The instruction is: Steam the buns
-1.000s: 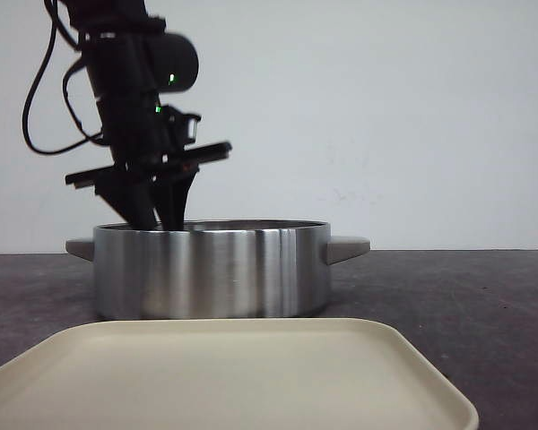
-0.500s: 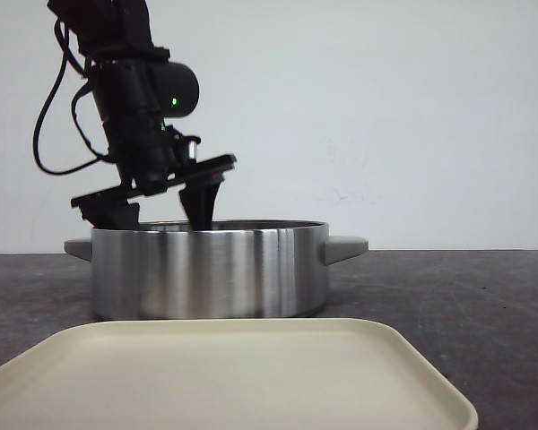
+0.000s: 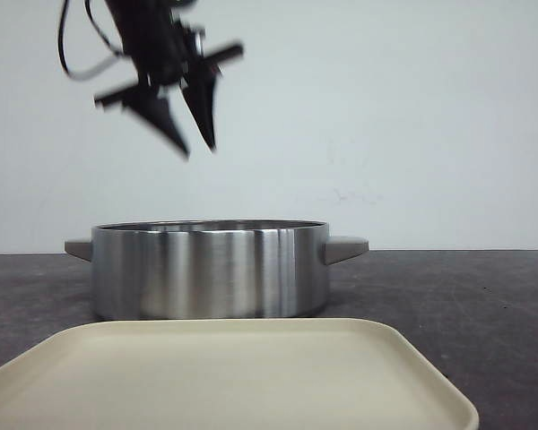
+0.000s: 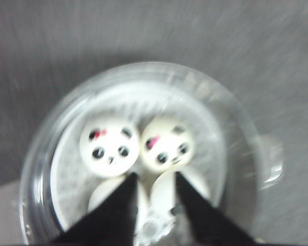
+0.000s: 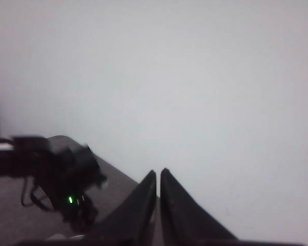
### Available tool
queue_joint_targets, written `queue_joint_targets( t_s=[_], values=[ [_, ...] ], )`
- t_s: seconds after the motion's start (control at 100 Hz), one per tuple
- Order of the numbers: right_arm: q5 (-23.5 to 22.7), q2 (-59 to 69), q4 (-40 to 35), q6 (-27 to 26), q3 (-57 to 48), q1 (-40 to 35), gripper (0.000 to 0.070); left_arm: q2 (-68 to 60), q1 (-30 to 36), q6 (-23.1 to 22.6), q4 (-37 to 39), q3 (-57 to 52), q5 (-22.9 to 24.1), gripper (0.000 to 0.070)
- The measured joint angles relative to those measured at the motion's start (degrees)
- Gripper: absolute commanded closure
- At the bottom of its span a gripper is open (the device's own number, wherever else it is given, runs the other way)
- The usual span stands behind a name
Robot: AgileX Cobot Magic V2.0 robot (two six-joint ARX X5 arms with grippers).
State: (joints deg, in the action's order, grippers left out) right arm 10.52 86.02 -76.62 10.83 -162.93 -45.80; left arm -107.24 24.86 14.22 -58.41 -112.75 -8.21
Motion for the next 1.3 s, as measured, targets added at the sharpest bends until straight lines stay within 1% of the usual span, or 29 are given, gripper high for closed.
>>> queue_joint_targets(
  t_s=[0.11, 0.18, 0.25, 0.35, 0.46, 0.54, 0.67, 0.77, 0.85, 0.91, 1.01, 1.16, 1.3],
  values=[
    [0.0, 2.5, 0.2, -2.3, 0.0, 0.0, 0.0694, 10.7, 0.8, 0.1, 4.3, 0.0, 0.9, 0.0694],
    [-0.2, 4.6, 1.7, -3.0, 0.0, 0.0, 0.0694, 18.0, 1.4, -0.1, 5.1, -0.8, 2.6, 0.0694],
    [-2.2, 7.3, 5.0, -3.4, 0.0, 0.0, 0.0694, 24.5, 1.6, -1.1, 5.0, -1.4, 4.3, 0.0694],
    [-4.1, 10.5, 7.8, -3.6, 0.3, 0.0, 0.0694, 31.9, 1.6, -3.1, 1.5, -1.5, 7.2, 0.0694],
    [-4.0, 12.0, 6.0, -3.6, 0.4, 0.0, 0.0694, 38.3, 1.5, -4.6, -4.5, 0.4, 11.6, 0.0694],
    [-3.4, 12.0, 5.1, -3.7, 0.3, 0.0, 0.0694, 44.4, 1.2, -5.4, -6.2, 5.9, 14.3, 0.0694],
    [-4.4, 11.5, 6.8, -3.7, 0.3, 0.1, 0.0694, 58.9, 1.2, -5.6, -4.3, 20.0, 14.5, 0.0694],
    [-4.5, 11.3, 6.9, -3.7, 0.3, 0.0, 0.0694, 71.9, 1.2, -2.8, -3.6, 31.8, 14.3, 0.0694],
    [-4.5, 11.2, 6.7, -3.7, 0.3, 0.0, 0.0694, 80.3, 1.2, -0.5, -4.0, 37.9, 14.6, 0.0694],
    [-4.7, 11.2, 6.7, -3.7, 0.3, 0.0, 0.0694, 83.2, 1.2, 0.5, -4.4, 40.1, 15.5, 0.0694],
    [-5.8, 11.2, 6.8, -3.7, 0.3, 0.0, 0.0694, 84.0, 1.2, 0.8, -4.5, 40.5, 17.1, 0.0693],
    [-6.3, 11.2, 6.7, -3.7, 0.3, 0.0, 0.0694, 86.1, 1.2, 1.4, -6.4, 40.5, 17.0, 0.0693],
    [-6.1, 11.1, 4.8, -3.8, 0.3, 0.0, 0.0694, 86.3, 1.2, 1.6, -6.6, 40.5, 17.1, 0.0693]
  ],
)
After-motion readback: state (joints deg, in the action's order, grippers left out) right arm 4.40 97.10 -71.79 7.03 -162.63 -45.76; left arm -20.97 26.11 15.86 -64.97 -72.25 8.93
